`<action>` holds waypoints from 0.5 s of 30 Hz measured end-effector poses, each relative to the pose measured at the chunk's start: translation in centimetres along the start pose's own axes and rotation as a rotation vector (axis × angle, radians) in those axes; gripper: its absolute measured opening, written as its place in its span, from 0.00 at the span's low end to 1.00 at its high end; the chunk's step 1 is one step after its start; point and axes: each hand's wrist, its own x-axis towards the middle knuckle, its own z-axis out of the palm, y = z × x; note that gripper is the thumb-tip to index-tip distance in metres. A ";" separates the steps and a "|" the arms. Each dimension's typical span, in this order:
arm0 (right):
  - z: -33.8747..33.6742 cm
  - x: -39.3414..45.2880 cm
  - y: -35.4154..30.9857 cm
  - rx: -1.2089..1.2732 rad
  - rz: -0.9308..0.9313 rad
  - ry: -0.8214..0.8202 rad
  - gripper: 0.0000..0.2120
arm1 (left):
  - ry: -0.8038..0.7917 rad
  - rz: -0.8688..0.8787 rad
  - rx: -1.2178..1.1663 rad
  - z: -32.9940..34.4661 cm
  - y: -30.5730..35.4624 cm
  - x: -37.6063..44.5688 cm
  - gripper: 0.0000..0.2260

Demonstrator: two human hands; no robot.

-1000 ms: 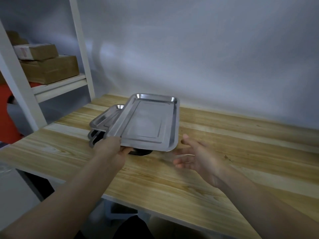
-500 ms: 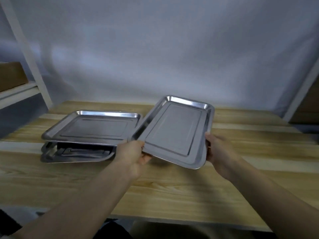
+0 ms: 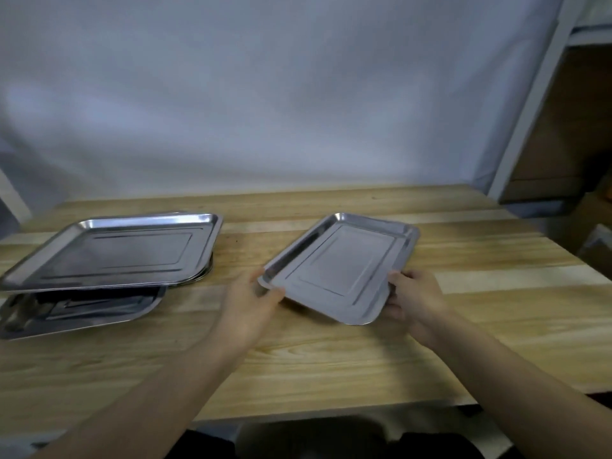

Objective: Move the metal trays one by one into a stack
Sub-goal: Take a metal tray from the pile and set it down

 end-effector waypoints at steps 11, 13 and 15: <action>-0.9 -0.4 -0.5 -0.715 -0.443 -0.025 0.09 | -0.308 0.426 0.701 3.2 -0.4 -0.8 0.25; -1.0 0.0 -0.5 -0.968 -0.655 -0.004 0.12 | -0.334 0.454 0.705 3.3 -0.4 -0.5 0.17; -1.4 0.8 -0.2 -1.186 -0.729 -0.102 0.23 | -0.342 0.484 0.720 3.2 -0.4 -0.2 0.12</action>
